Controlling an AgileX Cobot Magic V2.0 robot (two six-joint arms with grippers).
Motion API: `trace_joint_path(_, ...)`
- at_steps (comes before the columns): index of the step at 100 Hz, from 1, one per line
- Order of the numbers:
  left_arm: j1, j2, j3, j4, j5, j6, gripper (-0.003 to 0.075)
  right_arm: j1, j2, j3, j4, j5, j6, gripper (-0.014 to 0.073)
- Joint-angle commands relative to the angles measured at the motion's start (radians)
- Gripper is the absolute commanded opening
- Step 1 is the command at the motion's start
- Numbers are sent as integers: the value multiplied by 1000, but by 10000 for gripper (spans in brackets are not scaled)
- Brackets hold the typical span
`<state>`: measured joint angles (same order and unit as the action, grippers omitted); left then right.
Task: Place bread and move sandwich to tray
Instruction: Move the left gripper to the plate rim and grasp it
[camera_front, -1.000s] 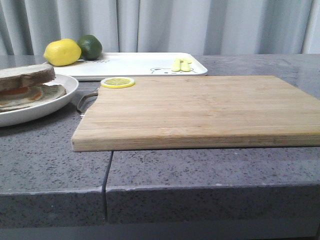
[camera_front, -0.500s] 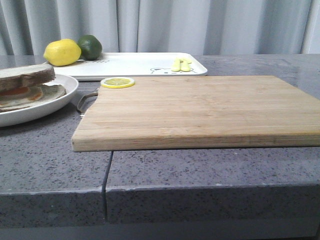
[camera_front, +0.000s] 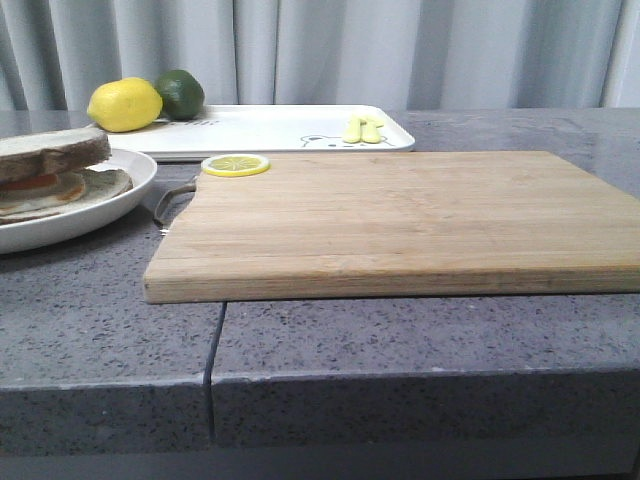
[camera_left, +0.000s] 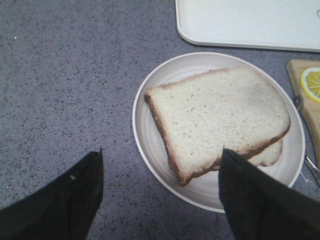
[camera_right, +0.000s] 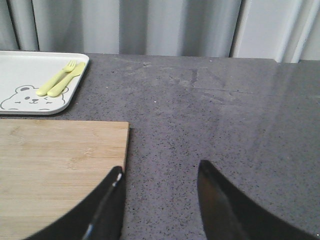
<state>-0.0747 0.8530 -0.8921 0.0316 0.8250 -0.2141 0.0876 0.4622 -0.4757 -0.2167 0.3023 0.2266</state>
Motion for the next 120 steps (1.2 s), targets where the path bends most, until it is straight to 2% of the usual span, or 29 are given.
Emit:
trace_joint_path(1,-1,38,-31,7,-89,-15,460,-5,1,-28,-16,-75,-2,358)
trace_joint_path(43,126,139,-31,-53,-142,-15,460,-5,1,-28,-16,-68,-2,358)
trace_joint_path(120,126,328,-31,-92,-174,-15,460,-5,1,-28,-16,-68,-2,358)
